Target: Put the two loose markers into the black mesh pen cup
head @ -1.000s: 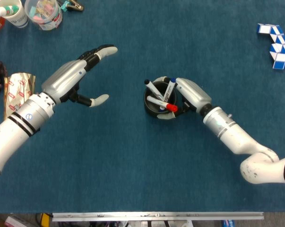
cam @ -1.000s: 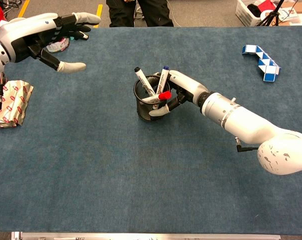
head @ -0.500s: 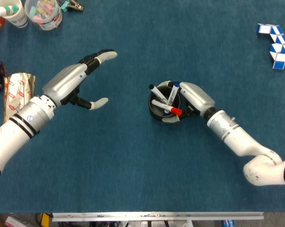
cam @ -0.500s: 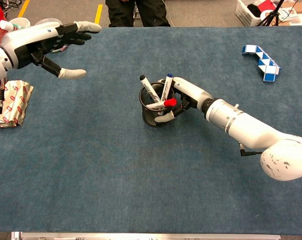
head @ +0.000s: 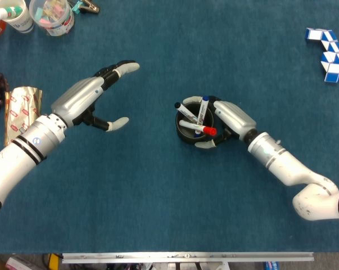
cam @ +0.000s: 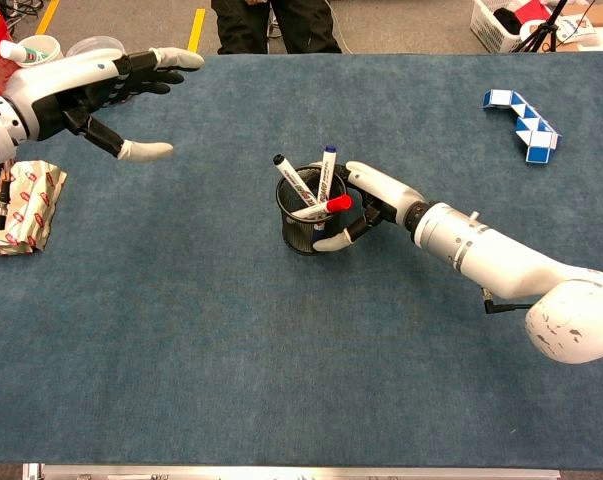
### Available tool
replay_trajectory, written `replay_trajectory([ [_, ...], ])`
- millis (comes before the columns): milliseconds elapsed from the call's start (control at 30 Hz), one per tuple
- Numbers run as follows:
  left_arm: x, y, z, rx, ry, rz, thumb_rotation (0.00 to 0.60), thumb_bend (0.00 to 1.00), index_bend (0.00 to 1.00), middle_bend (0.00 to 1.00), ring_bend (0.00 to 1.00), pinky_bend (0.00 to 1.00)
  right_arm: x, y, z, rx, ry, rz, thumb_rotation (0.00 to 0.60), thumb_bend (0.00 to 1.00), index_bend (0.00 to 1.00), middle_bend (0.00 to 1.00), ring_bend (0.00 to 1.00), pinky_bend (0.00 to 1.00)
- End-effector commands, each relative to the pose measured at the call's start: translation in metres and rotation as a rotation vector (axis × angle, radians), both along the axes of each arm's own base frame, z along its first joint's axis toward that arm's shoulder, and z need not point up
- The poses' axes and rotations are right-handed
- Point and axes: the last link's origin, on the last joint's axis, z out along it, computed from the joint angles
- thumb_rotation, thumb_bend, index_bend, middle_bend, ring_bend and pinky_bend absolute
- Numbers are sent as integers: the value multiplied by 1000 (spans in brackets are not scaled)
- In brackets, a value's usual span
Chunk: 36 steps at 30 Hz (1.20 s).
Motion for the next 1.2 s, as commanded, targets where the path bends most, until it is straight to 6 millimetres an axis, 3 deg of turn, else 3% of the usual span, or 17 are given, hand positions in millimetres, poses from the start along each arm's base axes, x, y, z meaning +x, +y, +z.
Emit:
replay_trajectory([
  [33,0,0,-1,-1,0,-1,600,297,31,0,0,0,0,0,0,-1,-1,4,600,21,172,245,129,74],
  [400,-1,1,-2,4,0,-1,600,298,31,0,0,0,-1,0,8,-21,17,50,600,0,2,154,65,11],
  [700,-3,3,-1,21,15,-15,600,298,31,0,0,0,-8,3,28,-45,43,75,600,0,0,60,3,0],
  [900,-6,3,-1,56,26,-37,600,297,31,0,0,0,-16,10,49,-52,72,74,600,0,0,48,0,0],
  [1200,-18,0,5,148,72,-37,600,298,32,0,0,0,-34,20,95,-116,75,1,600,0,0,54,0,0],
])
